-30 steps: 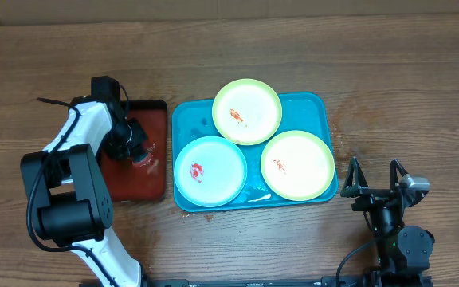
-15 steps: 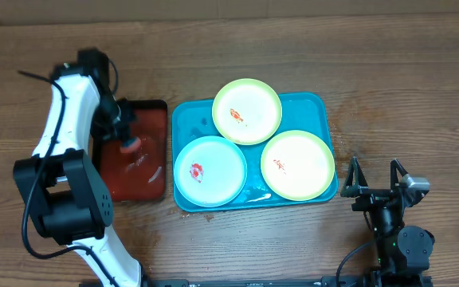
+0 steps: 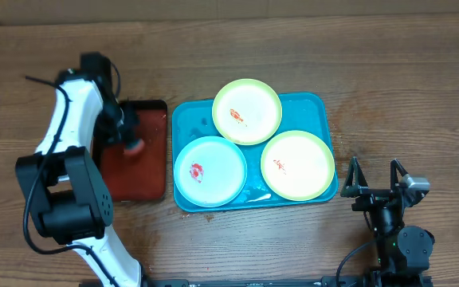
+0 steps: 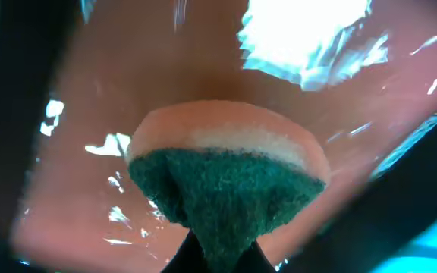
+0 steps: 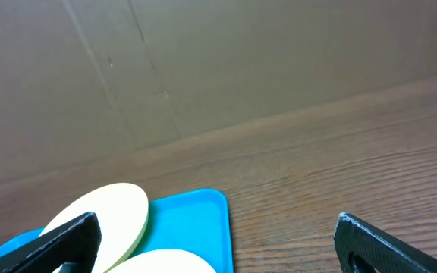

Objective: Clean dirty plates on tray and stack at the side

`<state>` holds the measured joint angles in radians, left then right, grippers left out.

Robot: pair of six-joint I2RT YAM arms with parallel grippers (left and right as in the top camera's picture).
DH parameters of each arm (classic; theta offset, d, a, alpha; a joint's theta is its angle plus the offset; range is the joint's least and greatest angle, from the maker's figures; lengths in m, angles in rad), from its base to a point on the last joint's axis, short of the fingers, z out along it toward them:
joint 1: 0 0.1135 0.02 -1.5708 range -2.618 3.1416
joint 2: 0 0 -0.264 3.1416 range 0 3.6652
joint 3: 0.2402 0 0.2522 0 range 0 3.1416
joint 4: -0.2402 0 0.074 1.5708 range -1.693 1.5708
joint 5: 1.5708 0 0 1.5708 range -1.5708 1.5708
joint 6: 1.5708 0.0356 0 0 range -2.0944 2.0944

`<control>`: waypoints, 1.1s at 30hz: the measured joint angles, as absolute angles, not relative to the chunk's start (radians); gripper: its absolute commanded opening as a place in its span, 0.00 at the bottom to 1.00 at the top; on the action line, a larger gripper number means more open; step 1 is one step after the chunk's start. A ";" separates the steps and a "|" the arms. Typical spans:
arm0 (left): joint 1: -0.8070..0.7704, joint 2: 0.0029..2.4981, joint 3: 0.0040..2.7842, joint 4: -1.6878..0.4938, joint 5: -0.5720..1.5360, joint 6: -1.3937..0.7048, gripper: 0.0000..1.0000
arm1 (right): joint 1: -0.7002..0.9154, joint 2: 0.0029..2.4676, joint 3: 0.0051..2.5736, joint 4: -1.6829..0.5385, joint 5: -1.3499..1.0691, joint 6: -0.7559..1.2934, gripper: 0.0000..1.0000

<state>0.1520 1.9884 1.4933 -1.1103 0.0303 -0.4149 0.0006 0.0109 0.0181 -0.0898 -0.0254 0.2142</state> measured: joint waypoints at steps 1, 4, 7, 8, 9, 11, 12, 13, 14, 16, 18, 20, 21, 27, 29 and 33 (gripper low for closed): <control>0.152 1.988 1.474 -1.113 0.039 -0.412 0.04 | 0.001 0.011 0.018 -0.090 -0.025 0.214 1.00; 0.152 1.988 1.478 -1.142 0.075 -0.384 0.04 | 0.001 0.011 0.018 -0.091 -0.025 0.214 1.00; 0.152 1.986 1.542 -1.201 0.093 -0.355 0.04 | 0.001 0.011 0.018 -0.090 -0.026 0.214 1.00; 0.152 1.980 1.571 -1.219 0.095 -0.347 0.04 | 0.001 0.011 0.018 -0.090 -0.026 0.214 1.00; 0.152 1.967 1.602 -1.238 0.097 -0.339 0.04 | 0.001 0.011 0.018 -0.090 -0.025 0.214 1.00; 0.152 1.919 1.654 -1.257 0.100 -0.332 0.04 | 0.001 0.011 0.018 -0.090 -0.025 0.214 1.00; 0.152 1.880 1.673 -1.257 0.101 -0.332 0.04 | 0.001 0.011 0.018 -0.090 -0.025 0.214 1.00; 0.149 1.843 1.684 -1.259 0.102 -0.332 0.04 | 0.001 0.011 0.018 -0.090 -0.025 0.214 1.00; 0.146 1.802 1.694 -1.264 0.102 -0.332 0.04 | 0.001 0.011 0.018 -0.090 -0.025 0.215 1.00; 0.138 1.742 1.703 -1.278 0.102 -0.332 0.04 | 0.001 0.011 0.018 -0.090 -0.025 0.214 1.00; 0.120 1.705 1.702 -1.285 0.104 -0.332 0.04 | 0.001 0.011 0.018 -0.090 -0.025 0.214 1.00; 0.097 1.699 1.679 -1.267 0.105 -0.332 0.04 | 0.001 0.011 0.018 -0.090 -0.025 0.214 1.00; 0.080 1.699 1.645 -1.243 0.106 -0.333 0.04 | 0.001 0.011 0.018 -0.089 -0.025 0.214 1.00; -0.033 1.732 1.373 -1.103 0.111 -0.342 0.04 | 0.001 0.011 0.018 -0.090 -0.026 0.215 1.00; -0.061 1.743 1.336 -1.110 0.115 -0.344 0.04 | 0.001 0.011 0.018 -0.090 -0.025 0.214 1.00; -0.097 1.743 1.346 -1.132 0.150 -0.345 0.04 | 0.001 0.011 0.018 -0.090 -0.026 0.215 1.00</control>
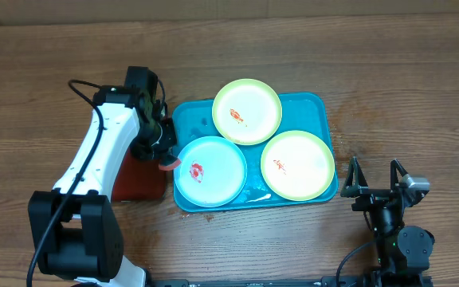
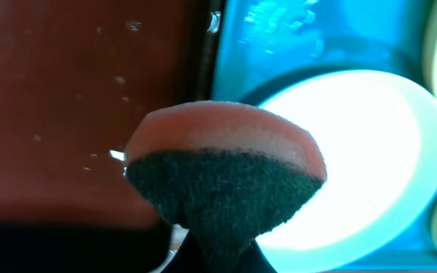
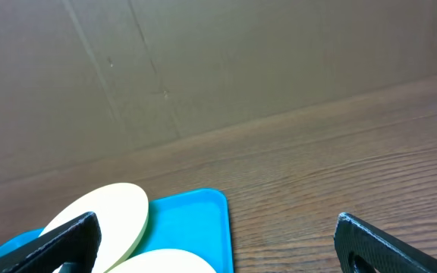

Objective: Clean dirty plates on tray and stack at the side
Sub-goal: 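Carry the sponge with the left gripper onto the white plate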

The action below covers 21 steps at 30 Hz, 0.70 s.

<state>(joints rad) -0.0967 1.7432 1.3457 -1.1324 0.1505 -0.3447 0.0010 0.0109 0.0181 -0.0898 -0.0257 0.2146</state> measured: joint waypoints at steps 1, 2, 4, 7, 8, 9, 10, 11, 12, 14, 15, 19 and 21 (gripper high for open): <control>-0.107 1.743 1.356 -1.129 0.170 -0.345 0.04 | 0.001 0.011 0.018 -0.090 -0.025 0.214 1.00; -0.117 1.743 1.364 -1.121 0.189 -0.345 0.04 | 0.001 0.011 0.018 -0.090 -0.026 0.215 1.00; -0.150 1.742 1.376 -1.092 0.224 -0.347 0.04 | 0.001 0.011 0.018 -0.090 -0.025 0.214 1.00; -0.232 1.742 1.375 -1.047 0.254 -0.371 0.04 | 0.001 0.011 0.018 -0.090 -0.025 0.215 1.00; -0.253 1.742 1.373 -1.030 0.259 -0.378 0.04 | 0.001 0.011 0.018 -0.090 -0.025 0.215 1.00; -0.288 1.742 1.363 -1.002 0.263 -0.392 0.04 | 0.001 0.011 0.018 -0.090 -0.026 0.214 1.00; -0.316 1.742 1.354 -0.979 0.263 -0.404 0.04 | 0.001 0.011 0.018 -0.090 -0.026 0.214 1.00; -0.346 1.742 1.338 -0.953 0.261 -0.421 0.04 | 0.001 0.011 0.018 -0.089 -0.025 0.214 1.00; -0.361 1.742 1.328 -0.942 0.257 -0.430 0.04 | 0.001 0.011 0.018 -0.090 -0.025 0.214 1.00; -0.431 1.744 1.278 -0.912 0.223 -0.492 0.04 | 0.001 0.011 0.018 -0.090 -0.025 0.215 1.00; -0.455 1.746 1.255 -0.907 0.201 -0.522 0.04 | 0.001 0.011 0.018 -0.090 -0.026 0.215 1.00; -0.496 1.757 1.189 -0.907 0.130 -0.590 0.04 | 0.001 0.011 0.018 -0.090 -0.025 0.215 1.00; -0.496 1.758 1.169 -0.896 0.099 -0.610 0.04 | 0.001 0.011 0.018 -0.090 -0.025 0.216 1.00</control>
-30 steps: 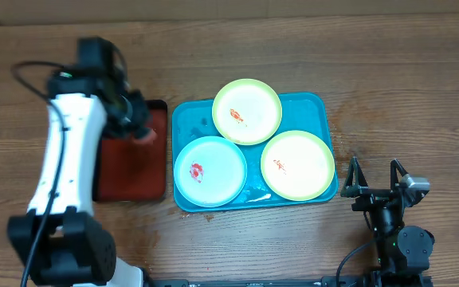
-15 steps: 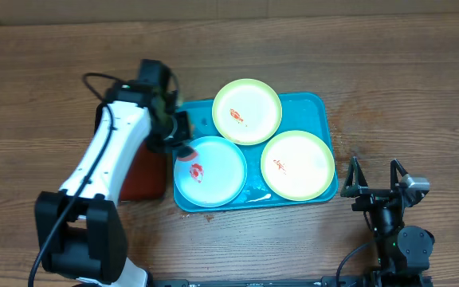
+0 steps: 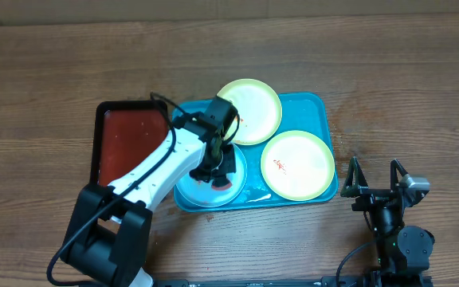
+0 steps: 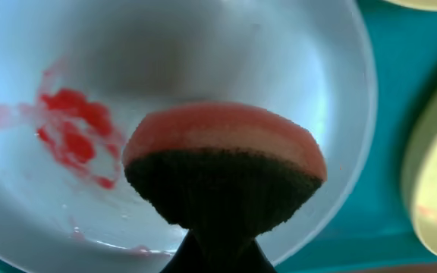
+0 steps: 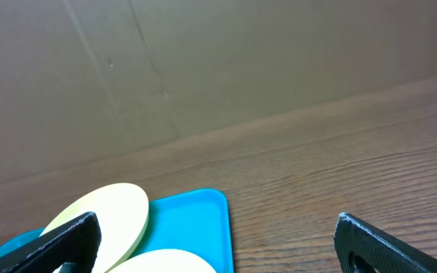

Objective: Clean dirty plates on tray and stack at the side

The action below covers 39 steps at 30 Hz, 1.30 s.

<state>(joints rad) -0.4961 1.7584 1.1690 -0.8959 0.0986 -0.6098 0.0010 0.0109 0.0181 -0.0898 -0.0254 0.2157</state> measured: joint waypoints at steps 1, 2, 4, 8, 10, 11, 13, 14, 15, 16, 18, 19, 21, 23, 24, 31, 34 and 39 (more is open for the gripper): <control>-0.496 1.758 1.162 -0.881 0.084 -0.618 0.04 | 0.001 0.011 0.018 -0.091 -0.026 0.216 1.00; -0.496 1.758 1.157 -0.859 0.075 -0.624 0.04 | 0.001 0.011 0.018 -0.090 -0.026 0.216 1.00; -0.496 1.758 1.145 -0.810 0.065 -0.632 0.09 | 0.001 0.011 0.018 -0.090 -0.026 0.216 1.00; -0.496 1.758 1.119 -0.762 0.067 -0.651 0.14 | 0.001 0.011 0.018 -0.090 -0.025 0.216 1.00; -0.496 1.758 1.110 -0.757 0.067 -0.654 0.11 | 0.001 0.011 0.018 -0.090 -0.025 0.216 1.00; -0.496 1.758 1.105 -0.757 0.067 -0.656 0.11 | 0.001 0.011 0.018 -0.090 -0.026 0.216 1.00; -0.496 1.758 1.101 -0.757 0.067 -0.656 0.27 | 0.001 0.011 0.018 -0.090 -0.025 0.216 1.00; -0.496 1.758 1.101 -0.757 0.067 -0.656 0.34 | 0.001 0.011 0.018 -0.090 -0.025 0.216 1.00; -0.496 1.758 1.101 -0.758 0.067 -0.659 0.36 | 0.001 0.011 0.018 -0.090 -0.026 0.216 1.00; -0.496 1.758 1.101 -0.759 0.067 -0.655 0.36 | 0.001 0.011 0.018 -0.090 -0.026 0.216 1.00; -0.496 1.758 1.101 -0.760 0.069 -0.652 0.36 | 0.001 0.011 0.018 -0.090 -0.026 0.216 1.00; -0.496 1.758 1.101 -0.763 0.070 -0.651 0.37 | 0.001 0.011 0.018 -0.089 -0.025 0.215 1.00; -0.496 1.758 1.101 -0.771 0.070 -0.648 0.38 | 0.001 0.011 0.018 -0.091 -0.025 0.216 1.00; -0.496 1.758 1.103 -0.802 0.070 -0.647 0.34 | 0.001 0.011 0.018 -0.090 -0.025 0.216 1.00; -0.496 1.758 1.107 -0.823 0.070 -0.646 0.28 | 0.001 0.011 0.018 -0.090 -0.025 0.216 1.00; -0.412 1.760 1.341 -1.103 0.074 -0.616 0.14 | 0.001 0.011 0.018 -0.090 -0.025 0.216 1.00; -0.330 1.760 1.477 -1.189 0.075 -0.589 0.98 | 0.001 0.011 0.018 -0.091 -0.026 0.216 1.00; -0.192 1.760 1.577 -1.227 0.073 -0.553 1.00 | 0.001 0.011 0.018 -0.090 -0.025 0.215 1.00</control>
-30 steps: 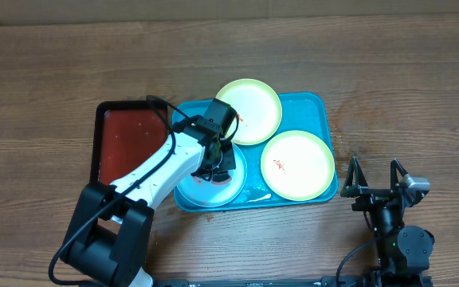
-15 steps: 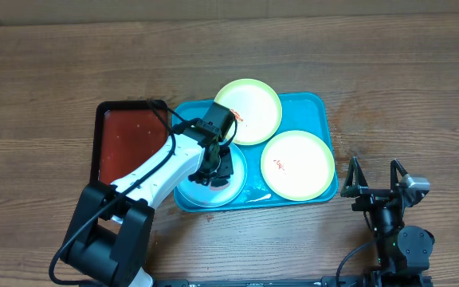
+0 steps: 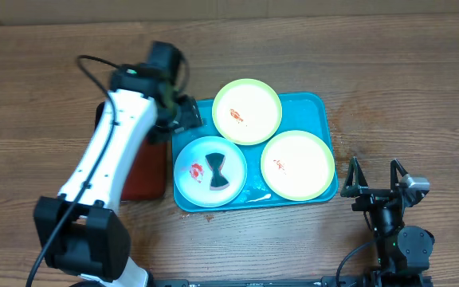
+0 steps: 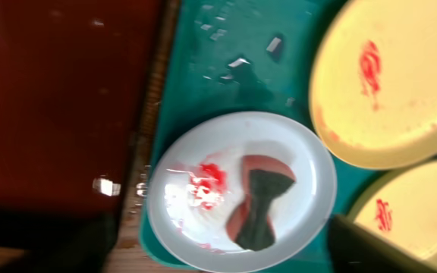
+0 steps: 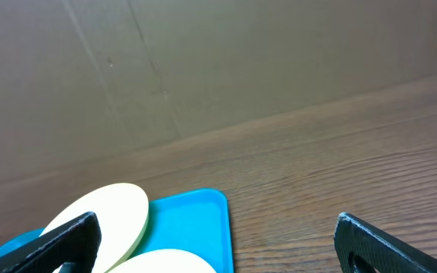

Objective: Clean dirty plates on tray and stack at the side

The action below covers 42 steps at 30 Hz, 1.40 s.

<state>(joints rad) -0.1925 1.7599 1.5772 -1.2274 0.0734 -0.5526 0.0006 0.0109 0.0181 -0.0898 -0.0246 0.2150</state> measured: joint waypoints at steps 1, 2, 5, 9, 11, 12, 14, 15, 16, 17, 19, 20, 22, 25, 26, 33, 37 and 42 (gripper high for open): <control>-0.170 1.760 1.577 -1.236 0.073 -0.548 1.00 | 0.001 0.011 0.018 -0.090 -0.020 0.209 1.00; -0.153 1.760 1.577 -1.243 0.073 -0.546 1.00 | 0.001 0.011 0.018 -0.089 -0.010 0.198 1.00; -0.124 1.760 1.564 -1.245 0.073 -0.543 1.00 | 0.001 0.011 0.018 -0.089 0.015 0.175 1.00; -0.127 1.760 1.526 -1.245 0.074 -0.543 1.00 | 0.001 0.011 0.018 -0.065 0.020 0.173 1.00; -0.129 1.760 1.513 -1.245 0.074 -0.543 1.00 | 0.001 0.011 0.018 -0.013 -0.026 0.219 1.00; -0.129 1.760 1.509 -1.245 0.074 -0.543 1.00 | 0.001 0.011 0.018 0.018 -0.070 0.263 1.00; -0.129 1.760 1.505 -1.242 0.074 -0.543 1.00 | 0.001 0.011 0.018 0.075 -0.155 0.347 1.00; -0.129 1.760 1.505 -1.241 0.074 -0.543 1.00 | 0.001 0.011 0.018 0.118 -0.200 0.399 1.00; -0.129 1.760 1.505 -1.239 0.074 -0.543 1.00 | 0.001 0.011 0.018 0.160 -0.231 0.443 1.00; -0.129 1.760 1.505 -1.238 0.074 -0.543 1.00 | 0.001 0.011 0.018 0.213 -0.259 0.485 1.00; -0.129 1.760 1.504 -1.238 0.074 -0.543 1.00 | 0.001 0.011 0.018 0.336 -0.297 0.578 1.00; -0.129 1.760 1.504 -1.238 0.074 -0.543 1.00 | 0.001 0.011 0.018 0.433 -0.312 0.627 1.00; -0.129 1.760 1.503 -1.238 0.074 -0.543 1.00 | 0.001 0.011 0.018 0.626 -0.331 0.702 1.00; -0.129 1.760 1.502 -1.234 0.074 -0.543 1.00 | 0.001 0.009 0.020 0.849 -0.329 0.761 1.00; -0.129 1.760 1.502 -1.234 0.074 -0.543 1.00 | 0.001 0.008 0.023 0.890 -0.320 0.773 1.00; -0.129 1.760 1.502 -1.222 0.073 -0.543 1.00 | 0.001 0.025 0.256 0.547 -0.292 0.665 1.00; -0.129 1.760 1.499 -1.219 0.073 -0.543 1.00 | 0.001 0.152 0.589 -0.015 -0.300 0.496 1.00; -0.129 1.760 1.498 -1.219 0.074 -0.543 1.00 | 0.001 0.393 0.873 -0.397 -0.324 0.389 1.00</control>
